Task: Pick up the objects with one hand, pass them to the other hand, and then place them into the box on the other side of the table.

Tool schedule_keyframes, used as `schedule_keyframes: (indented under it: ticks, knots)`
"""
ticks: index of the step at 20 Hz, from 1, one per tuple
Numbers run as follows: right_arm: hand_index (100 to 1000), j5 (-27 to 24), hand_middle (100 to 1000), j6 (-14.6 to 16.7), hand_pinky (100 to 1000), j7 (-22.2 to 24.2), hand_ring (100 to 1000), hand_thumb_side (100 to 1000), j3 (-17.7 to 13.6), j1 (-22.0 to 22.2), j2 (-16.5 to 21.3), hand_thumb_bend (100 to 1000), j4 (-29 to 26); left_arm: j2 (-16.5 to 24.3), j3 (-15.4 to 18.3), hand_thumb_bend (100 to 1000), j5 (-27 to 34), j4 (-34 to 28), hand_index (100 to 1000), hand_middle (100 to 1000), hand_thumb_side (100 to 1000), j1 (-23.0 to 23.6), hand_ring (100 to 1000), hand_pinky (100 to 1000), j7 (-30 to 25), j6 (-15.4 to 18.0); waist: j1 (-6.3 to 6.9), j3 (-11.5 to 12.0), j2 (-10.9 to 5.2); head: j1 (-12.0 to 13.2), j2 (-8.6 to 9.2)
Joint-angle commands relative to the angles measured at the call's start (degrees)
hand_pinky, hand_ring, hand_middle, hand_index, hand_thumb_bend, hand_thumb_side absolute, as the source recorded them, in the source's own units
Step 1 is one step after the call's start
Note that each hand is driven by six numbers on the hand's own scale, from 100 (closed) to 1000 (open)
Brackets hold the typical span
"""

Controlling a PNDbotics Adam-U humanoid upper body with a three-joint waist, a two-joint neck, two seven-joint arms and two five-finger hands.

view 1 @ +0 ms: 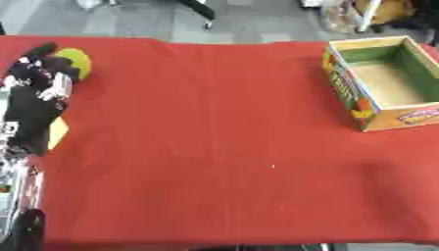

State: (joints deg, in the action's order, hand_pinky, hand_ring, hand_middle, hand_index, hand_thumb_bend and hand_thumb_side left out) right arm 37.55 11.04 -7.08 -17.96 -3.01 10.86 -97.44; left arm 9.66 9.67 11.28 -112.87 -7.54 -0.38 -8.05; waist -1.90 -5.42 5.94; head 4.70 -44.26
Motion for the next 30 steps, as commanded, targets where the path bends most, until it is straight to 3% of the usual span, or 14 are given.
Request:
schedule_keyframes:
  ticks: [1,13,17,19,20,22,23,25,28,30]
  knots:
    - [861,-0.02,616,0.12,776,0.11,644,295,-0.15,-0.36,0.7,100,-0.43,0.51,0.42,100,-0.31,-0.76,806,597,142,-0.26,661,780,-0.27,0.0,-0.74,-0.02,0.07,-0.18,0.14]
    - [861,0.06,616,0.14,776,0.1,644,298,-0.18,-0.35,0.74,100,-0.37,0.93,0.75,100,-1.18,-0.81,806,598,145,-0.14,665,780,-0.37,-0.01,-0.78,-0.11,0.04,-0.38,0.14]
    - [861,0.07,616,0.23,776,0.27,645,296,-0.05,-0.45,1.01,100,-0.29,7.7,1.69,118,-5.93,-0.8,813,600,143,-0.42,669,783,-1.56,1.34,-0.52,-0.53,0.01,0.24,0.14]
    - [861,0.07,616,0.25,776,0.3,645,296,-0.04,-0.44,1.05,100,-0.26,9.0,1.91,118,-7.03,-0.31,813,600,143,-0.49,669,783,-2.17,2.14,-0.49,-0.57,-0.01,0.3,0.14]
    - [861,0.2,616,0.15,776,0.23,644,296,-0.22,-0.29,1.54,100,-0.27,12.62,0.98,209,-9.3,-0.27,820,627,149,-0.14,696,798,-4.06,3.04,0.21,-0.57,-0.18,0.1,0.14]
    - [861,0.43,616,-0.11,776,0.01,644,296,-0.53,0.04,2.07,100,-0.23,28.23,-0.66,296,-16.81,2.42,830,661,180,0.46,718,809,-9.43,6.98,0.81,-0.55,-0.5,-0.05,0.14]
    - [861,0.51,616,-0.18,776,-0.04,644,296,-0.58,0.14,2.18,100,-0.2,33.41,-1.42,296,-19.78,4.44,830,661,180,0.46,718,809,-11.65,9.28,0.97,-0.51,-0.63,-0.1,0.14]
    - [862,0.69,617,-0.15,776,0.06,645,295,-0.45,0.26,2.65,100,-0.15,43.66,-4.78,401,-26.47,8.97,834,711,174,0.27,748,820,-16.58,13.78,1.48,-0.45,-0.93,0.01,0.14]
    - [862,0.85,617,-0.04,776,0.19,645,295,-0.26,0.3,3.31,100,-0.08,53.71,-11.14,480,-34.11,14.92,842,743,175,-1.54,761,826,-22.26,19.69,1.92,-0.54,-1.22,0.32,0.14]
    - [862,0.91,617,0.0,776,0.23,645,293,-0.17,0.3,3.59,100,-0.03,57.47,-14.74,532,-38.48,18.32,843,759,178,-3.23,775,829,-25.03,22.89,2.1,-0.66,-1.33,0.57,0.14]
